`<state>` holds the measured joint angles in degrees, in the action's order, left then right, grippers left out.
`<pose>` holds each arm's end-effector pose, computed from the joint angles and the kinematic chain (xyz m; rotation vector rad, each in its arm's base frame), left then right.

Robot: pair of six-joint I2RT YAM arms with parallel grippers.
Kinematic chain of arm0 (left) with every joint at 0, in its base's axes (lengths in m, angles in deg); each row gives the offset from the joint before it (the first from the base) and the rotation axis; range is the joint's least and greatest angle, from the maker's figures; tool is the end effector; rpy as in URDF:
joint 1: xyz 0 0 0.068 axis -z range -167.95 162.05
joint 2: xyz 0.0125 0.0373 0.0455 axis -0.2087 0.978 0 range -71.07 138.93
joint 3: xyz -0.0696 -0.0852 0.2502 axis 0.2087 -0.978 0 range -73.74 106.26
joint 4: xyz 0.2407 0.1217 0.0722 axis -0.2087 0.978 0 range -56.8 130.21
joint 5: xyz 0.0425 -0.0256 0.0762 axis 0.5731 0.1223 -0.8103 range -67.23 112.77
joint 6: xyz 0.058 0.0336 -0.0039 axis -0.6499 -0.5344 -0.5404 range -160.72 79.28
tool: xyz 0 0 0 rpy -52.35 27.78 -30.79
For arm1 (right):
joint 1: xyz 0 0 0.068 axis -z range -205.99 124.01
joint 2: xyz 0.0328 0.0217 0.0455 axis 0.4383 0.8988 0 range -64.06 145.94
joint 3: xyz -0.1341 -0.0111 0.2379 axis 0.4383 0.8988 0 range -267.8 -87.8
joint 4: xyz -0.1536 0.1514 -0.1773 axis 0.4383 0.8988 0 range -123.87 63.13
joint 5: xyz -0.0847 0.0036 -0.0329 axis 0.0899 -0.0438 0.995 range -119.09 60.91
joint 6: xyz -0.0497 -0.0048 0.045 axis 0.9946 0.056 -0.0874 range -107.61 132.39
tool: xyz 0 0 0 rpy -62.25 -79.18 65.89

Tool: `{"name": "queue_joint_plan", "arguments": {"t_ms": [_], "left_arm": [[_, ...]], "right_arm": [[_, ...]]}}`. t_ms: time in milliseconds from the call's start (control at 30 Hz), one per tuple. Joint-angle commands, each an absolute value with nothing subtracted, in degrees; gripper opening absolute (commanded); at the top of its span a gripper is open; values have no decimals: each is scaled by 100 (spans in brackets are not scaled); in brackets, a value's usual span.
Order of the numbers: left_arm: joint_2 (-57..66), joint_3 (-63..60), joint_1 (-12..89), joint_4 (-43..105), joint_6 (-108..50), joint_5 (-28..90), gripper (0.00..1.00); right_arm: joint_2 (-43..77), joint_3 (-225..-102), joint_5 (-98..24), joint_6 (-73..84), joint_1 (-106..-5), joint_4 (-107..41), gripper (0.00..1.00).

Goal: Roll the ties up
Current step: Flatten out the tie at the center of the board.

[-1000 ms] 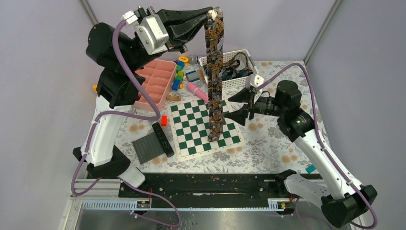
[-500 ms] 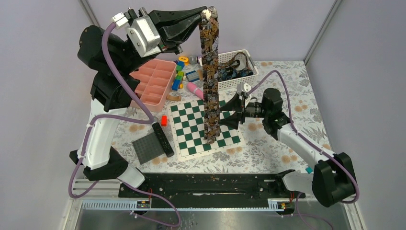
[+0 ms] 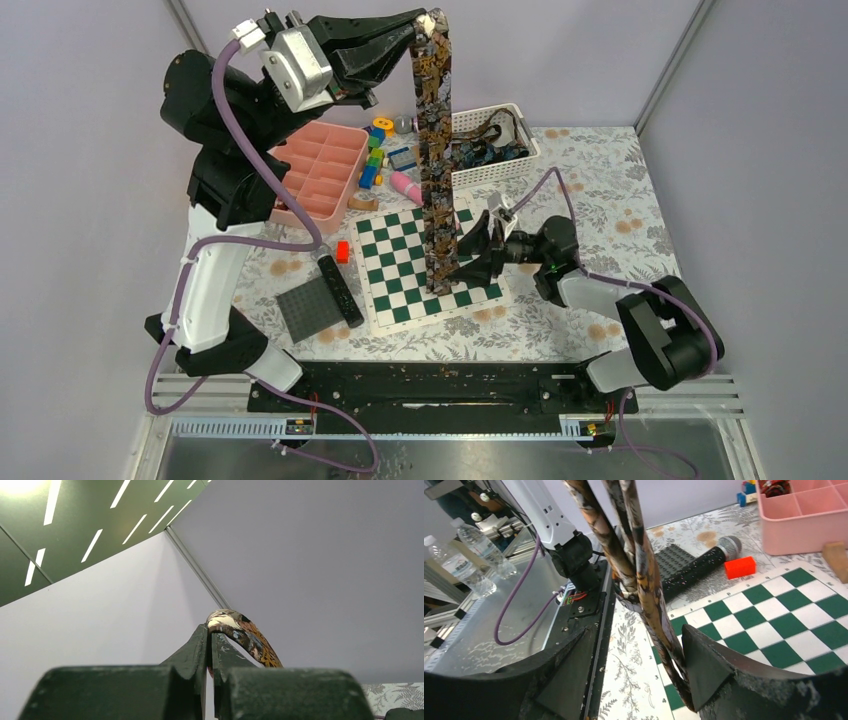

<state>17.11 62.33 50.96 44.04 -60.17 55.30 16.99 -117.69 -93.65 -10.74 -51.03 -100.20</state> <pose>0.1680 -0.1726 0.6857 0.9084 0.5340 -0.5703 0.2375 0.1644 0.2323 -1.0551 1.2357 1.3910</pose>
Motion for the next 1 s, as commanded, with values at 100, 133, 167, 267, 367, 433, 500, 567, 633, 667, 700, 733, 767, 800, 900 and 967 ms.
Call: {"name": "queue_joint_plan", "arguments": {"t_ms": [100,133,167,267,367,433,500,567,633,667,700,733,767,800,900,967], "left_arm": [[1597,6203,5023,4164,-5937,5497,0],[1592,6207,5009,4166,-5938,5494,0],[1585,6198,5004,4165,-5934,5495,0],[1569,6181,4972,4161,-5936,5506,0],[1558,6164,4932,4164,-5913,5514,0],[1562,6162,4911,4151,-5900,5512,0],[1564,6149,4905,4138,-5884,5524,0],[1572,6154,4897,4120,-5874,5532,0],[1582,6150,4896,4108,-5868,5532,0],[1577,6148,4884,4097,-5863,5534,0],[1577,6147,4879,4088,-5857,5544,0],[1581,6152,4872,4076,-5845,5555,0],[1583,6152,4870,4067,-5830,5561,0],[1587,6152,4862,4068,-5830,5566,0],[1585,6148,4847,4058,-5824,5569,0],[1591,6146,4845,4055,-5814,5572,0]], "right_arm": [[2272,-11891,-8947,-1563,-5595,-11459,73],[2367,-11932,-8929,-1538,-5628,-11463,73],[2450,-11955,-8922,-1526,-5643,-11464,74],[2672,-11981,-8953,-1467,-5651,-11464,74],[2806,-11871,-8934,-1399,-5656,-11472,71],[2884,-11775,-8860,-1346,-5664,-11473,70],[2986,-11728,-8773,-1306,-5687,-11461,69],[3103,-11707,-8765,-1278,-5725,-11464,67],[3208,-11690,-8755,-1256,-5740,-11469,65],[3244,-11679,-8752,-1252,-5752,-11472,64],[3278,-11659,-8765,-1233,-5754,-11480,63],[3305,-11641,-8771,-1217,-5755,-11482,62],[3334,-11619,-8770,-1207,-5755,-11477,62],[3353,-11588,-8776,-1186,-5755,-11481,61],[3436,-11502,-8736,-1147,-5763,-11489,60],[3503,-11458,-8682,-1129,-5771,-11517,60]]}}
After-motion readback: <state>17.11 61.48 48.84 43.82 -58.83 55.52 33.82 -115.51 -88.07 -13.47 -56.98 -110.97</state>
